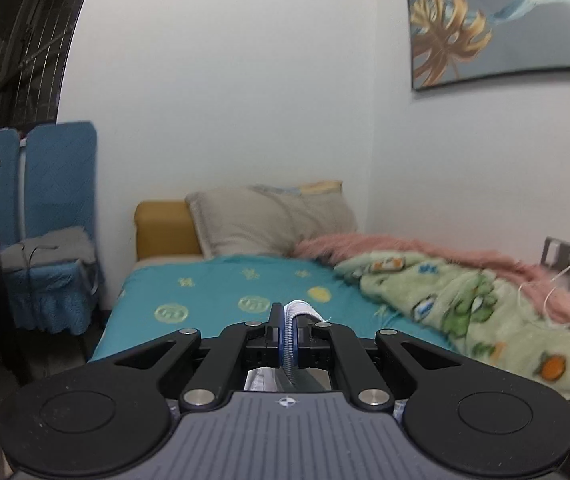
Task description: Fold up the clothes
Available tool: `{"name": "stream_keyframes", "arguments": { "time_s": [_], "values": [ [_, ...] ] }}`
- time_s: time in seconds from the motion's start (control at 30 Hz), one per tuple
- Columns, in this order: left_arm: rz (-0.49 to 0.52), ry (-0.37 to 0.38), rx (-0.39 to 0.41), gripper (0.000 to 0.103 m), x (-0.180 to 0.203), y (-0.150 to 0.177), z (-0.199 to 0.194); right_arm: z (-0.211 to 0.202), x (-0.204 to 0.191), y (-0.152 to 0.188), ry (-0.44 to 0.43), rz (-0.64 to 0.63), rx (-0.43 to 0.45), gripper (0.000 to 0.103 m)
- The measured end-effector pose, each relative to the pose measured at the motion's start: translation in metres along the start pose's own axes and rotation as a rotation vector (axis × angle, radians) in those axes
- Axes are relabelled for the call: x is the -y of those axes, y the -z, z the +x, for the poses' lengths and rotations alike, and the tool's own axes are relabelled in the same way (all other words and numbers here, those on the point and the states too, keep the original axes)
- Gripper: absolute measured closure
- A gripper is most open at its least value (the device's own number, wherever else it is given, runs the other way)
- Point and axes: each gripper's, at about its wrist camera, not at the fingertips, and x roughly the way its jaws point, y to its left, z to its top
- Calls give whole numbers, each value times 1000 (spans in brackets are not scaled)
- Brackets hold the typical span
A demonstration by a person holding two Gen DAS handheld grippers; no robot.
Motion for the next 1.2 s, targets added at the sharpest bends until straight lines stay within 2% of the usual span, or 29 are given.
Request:
{"name": "stream_keyframes", "arguments": {
  "time_s": [0.03, 0.13, 0.2, 0.37, 0.43, 0.5, 0.63, 0.77, 0.83, 0.93, 1.0, 1.1, 1.2],
  "values": [
    [-8, -8, -28, 98, -2, 3, 2, -2, 0, 0, 16, 7, 16, 59],
    [-12, -34, -112, 97, -6, 15, 7, -13, 2, -1, 55, 30, 83, 77],
    [22, -57, -151, 96, -6, 24, 9, -21, 3, -3, 67, 38, 132, 78],
    [149, -84, -222, 82, 5, 42, 20, -30, 7, -6, 63, 70, 197, 78],
    [220, -96, -248, 61, 13, 50, 28, -31, 8, -7, 54, 81, 205, 77],
    [276, -106, -266, 57, 21, 58, 35, -31, 10, -8, 42, 91, 209, 77],
    [321, -120, -297, 54, 29, 70, 50, -33, 9, -10, 32, 95, 220, 76],
    [266, -199, -274, 54, 20, 68, 58, -23, 11, -7, 63, 106, 185, 76],
    [202, -245, -247, 52, 10, 63, 54, -14, 14, -4, 92, 115, 149, 64],
    [162, -331, -173, 51, 3, 59, 41, 12, 17, 1, 81, 98, 22, 46],
    [208, -363, -117, 50, 11, 58, 30, 4, 20, 0, 92, 132, 71, 44],
    [137, -353, -98, 49, 12, 54, 15, -10, 25, -3, 111, 187, 157, 44],
    [90, -381, -65, 43, 12, 47, -4, -24, 30, -5, 129, 242, 243, 44]
  ]
}}
